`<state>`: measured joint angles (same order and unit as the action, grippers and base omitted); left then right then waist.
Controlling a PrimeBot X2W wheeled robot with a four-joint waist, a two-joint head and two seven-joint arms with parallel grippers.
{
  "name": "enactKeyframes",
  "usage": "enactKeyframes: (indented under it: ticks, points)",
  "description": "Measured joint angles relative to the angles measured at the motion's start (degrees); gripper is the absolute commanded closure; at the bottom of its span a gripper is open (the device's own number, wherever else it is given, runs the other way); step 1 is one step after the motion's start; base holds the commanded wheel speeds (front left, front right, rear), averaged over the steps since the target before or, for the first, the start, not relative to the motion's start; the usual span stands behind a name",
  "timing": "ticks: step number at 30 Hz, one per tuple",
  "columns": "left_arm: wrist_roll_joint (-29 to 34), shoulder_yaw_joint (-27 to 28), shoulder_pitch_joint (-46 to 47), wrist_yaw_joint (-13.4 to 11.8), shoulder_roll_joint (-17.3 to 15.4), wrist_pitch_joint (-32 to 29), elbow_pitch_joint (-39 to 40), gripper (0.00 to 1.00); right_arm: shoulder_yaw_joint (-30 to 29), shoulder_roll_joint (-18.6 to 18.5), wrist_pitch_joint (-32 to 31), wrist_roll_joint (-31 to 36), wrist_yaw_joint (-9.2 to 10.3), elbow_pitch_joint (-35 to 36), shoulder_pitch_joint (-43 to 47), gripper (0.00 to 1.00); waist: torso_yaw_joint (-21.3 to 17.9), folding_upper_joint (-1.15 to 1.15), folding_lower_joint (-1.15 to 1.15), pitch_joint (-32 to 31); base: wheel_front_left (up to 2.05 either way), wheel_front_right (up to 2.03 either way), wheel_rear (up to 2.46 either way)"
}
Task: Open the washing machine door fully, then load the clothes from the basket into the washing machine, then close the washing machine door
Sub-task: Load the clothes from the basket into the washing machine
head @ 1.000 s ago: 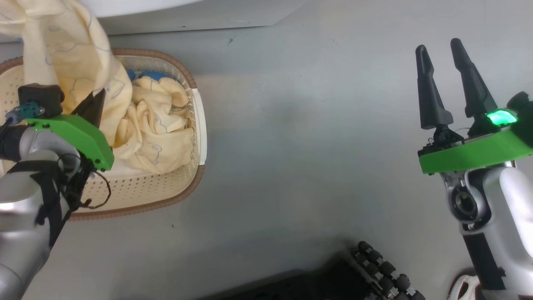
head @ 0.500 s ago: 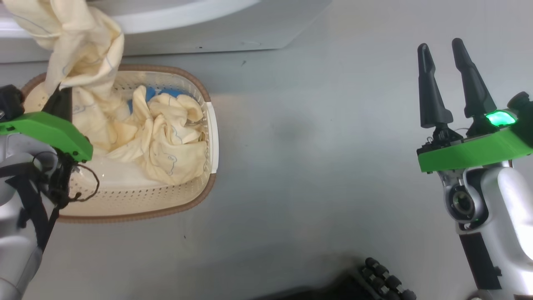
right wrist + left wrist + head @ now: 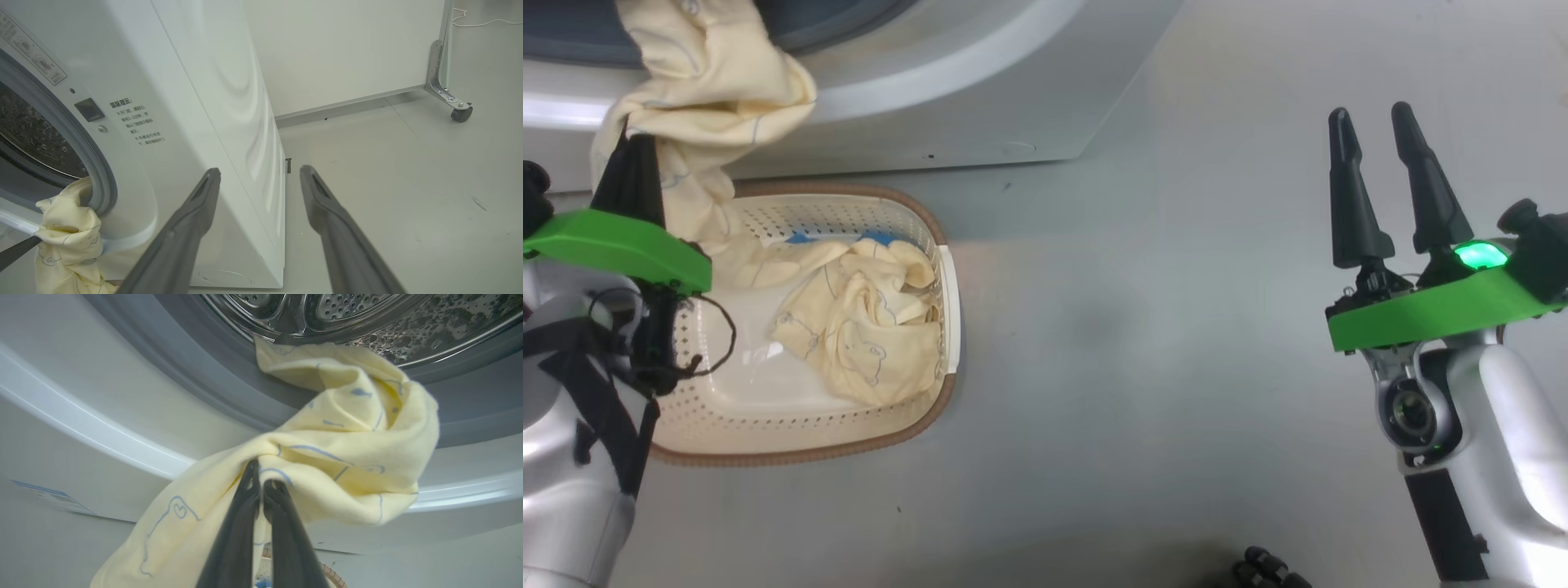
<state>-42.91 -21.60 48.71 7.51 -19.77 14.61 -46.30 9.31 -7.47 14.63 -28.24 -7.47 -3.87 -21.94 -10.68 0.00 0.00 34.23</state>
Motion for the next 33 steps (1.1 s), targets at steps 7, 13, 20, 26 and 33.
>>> enactKeyframes:
  ticks: [7,13,20,26,33]
  points:
    - [3.5,2.7,-3.0,0.0,1.5,0.0,7.1,1.00,-0.2,0.9,0.0,-1.0,0.00,-0.9,2.8,0.00,-0.3,0.00,0.00,-4.6,0.00,0.00,0.00]
    - [4.2,3.8,-2.5,0.0,1.8,0.0,8.1,1.00,-0.2,1.3,0.0,-1.1,0.00,-1.1,3.7,0.00,-0.6,0.00,0.00,-6.3,0.00,0.00,0.00]
    - [3.9,4.3,1.7,0.0,2.3,0.0,8.5,1.00,-0.2,1.7,0.0,-1.6,0.00,-1.4,4.5,0.00,-1.0,0.00,0.00,-7.2,0.00,0.00,0.00]
    - [5.1,4.1,5.6,0.0,2.6,0.0,6.4,1.00,-0.2,2.1,0.0,-1.6,0.00,-1.3,5.4,0.00,-0.9,0.00,0.00,-7.0,0.00,0.00,0.00]
    - [6.5,1.7,12.5,0.0,3.0,0.0,-1.5,1.00,0.1,2.3,0.0,-1.7,0.00,-1.3,5.3,0.00,-1.7,0.00,0.00,-5.9,0.00,0.00,0.00]
